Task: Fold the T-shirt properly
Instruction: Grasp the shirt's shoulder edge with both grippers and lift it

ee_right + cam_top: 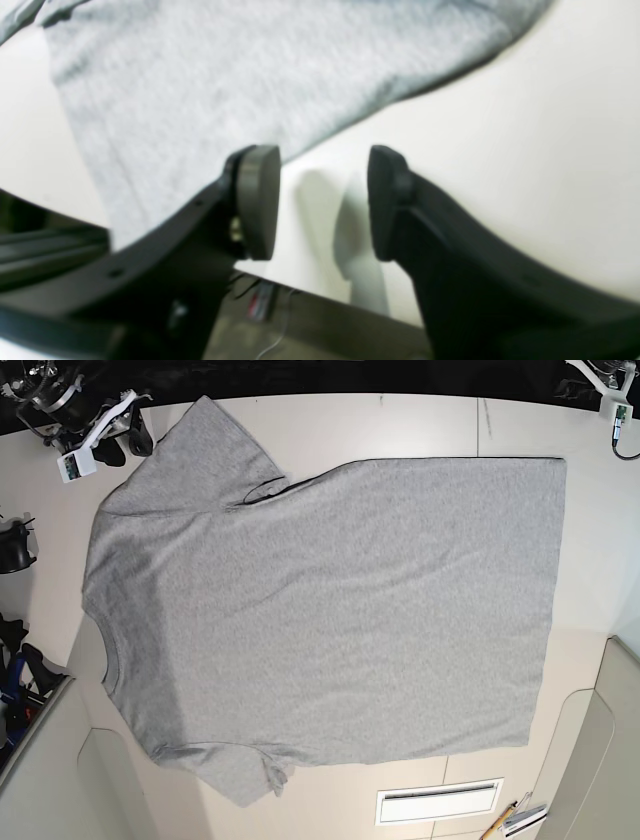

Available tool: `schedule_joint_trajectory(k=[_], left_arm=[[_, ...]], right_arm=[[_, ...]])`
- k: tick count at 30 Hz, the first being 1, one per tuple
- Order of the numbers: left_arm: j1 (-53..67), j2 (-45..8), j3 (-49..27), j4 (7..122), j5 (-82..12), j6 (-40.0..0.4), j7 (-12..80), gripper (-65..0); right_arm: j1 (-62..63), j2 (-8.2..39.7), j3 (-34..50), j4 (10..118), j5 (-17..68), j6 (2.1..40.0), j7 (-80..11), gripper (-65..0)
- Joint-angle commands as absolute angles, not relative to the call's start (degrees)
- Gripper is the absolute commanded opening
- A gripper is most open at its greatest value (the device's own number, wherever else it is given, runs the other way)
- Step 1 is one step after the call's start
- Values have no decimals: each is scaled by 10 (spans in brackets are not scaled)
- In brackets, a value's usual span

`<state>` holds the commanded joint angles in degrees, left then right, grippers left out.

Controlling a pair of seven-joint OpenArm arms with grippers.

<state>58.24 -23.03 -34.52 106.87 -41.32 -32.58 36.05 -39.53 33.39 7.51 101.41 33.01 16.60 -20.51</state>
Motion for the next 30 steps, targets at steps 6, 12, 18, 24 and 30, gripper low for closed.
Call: schedule_joint_trajectory(k=[6,12,18,24,30], left_arm=[[575,-230,-345,1069,-413,-326,361,-333],[547,-230,-345,1069,-393,-326,362,-333],[519,-230,-345,1069,-379,-326,361,-333],[480,-242,-345,1069,-379,-306,371,-312],[420,-269,-345,1059,-379,-289,382,-203]], right_arm=[[-396,323,75,1014,367,166,-241,-267],[-396,265,75,1007,380,174,-253,-266],[-381,204,75,1003,377,182,-253,-266],[-346,182,74,957,379,197,-253,-267],[-345,182,74,954,378,197,-253,-267]])
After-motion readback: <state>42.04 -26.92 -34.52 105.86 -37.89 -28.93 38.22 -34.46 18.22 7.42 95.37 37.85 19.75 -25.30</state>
